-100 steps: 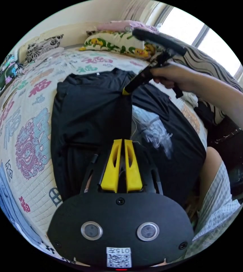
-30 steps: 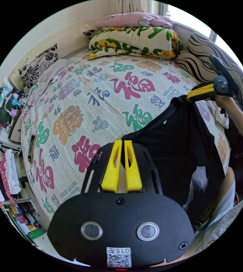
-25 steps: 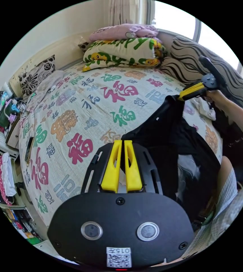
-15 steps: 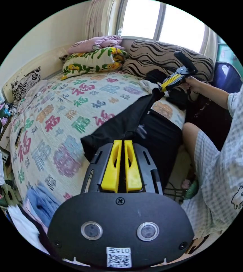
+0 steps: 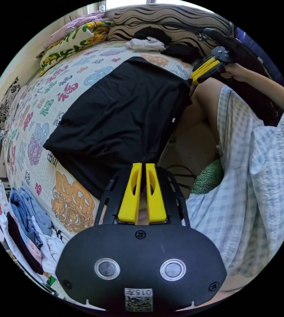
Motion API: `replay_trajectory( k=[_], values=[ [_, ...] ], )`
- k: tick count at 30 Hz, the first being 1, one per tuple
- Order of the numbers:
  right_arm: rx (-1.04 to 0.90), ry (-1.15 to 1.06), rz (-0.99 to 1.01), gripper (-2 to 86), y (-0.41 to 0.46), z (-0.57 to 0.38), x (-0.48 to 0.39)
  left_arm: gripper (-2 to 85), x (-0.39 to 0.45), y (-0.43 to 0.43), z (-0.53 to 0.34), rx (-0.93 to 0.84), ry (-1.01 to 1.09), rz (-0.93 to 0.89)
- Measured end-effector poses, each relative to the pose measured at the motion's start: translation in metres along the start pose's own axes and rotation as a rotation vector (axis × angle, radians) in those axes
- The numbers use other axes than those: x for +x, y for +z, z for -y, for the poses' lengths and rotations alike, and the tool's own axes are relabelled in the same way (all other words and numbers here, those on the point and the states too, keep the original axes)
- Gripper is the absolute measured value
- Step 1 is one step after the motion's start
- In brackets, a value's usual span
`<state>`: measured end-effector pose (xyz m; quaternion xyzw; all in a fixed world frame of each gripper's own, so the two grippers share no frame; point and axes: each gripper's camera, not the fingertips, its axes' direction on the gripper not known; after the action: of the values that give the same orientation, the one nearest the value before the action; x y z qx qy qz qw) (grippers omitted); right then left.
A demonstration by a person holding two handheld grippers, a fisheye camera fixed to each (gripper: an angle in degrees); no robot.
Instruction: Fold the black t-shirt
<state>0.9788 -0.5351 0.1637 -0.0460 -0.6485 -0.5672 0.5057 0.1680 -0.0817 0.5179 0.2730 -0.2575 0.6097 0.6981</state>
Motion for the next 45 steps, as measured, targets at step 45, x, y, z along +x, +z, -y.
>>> replay_trajectory(
  k=[45],
  values=[
    [0.173, 0.724, 0.442, -0.3, 0.051, -0.072, 0.334, 2.0, -0.322, 0.129, -0.241, 0.339, -0.941, -0.470]
  ],
)
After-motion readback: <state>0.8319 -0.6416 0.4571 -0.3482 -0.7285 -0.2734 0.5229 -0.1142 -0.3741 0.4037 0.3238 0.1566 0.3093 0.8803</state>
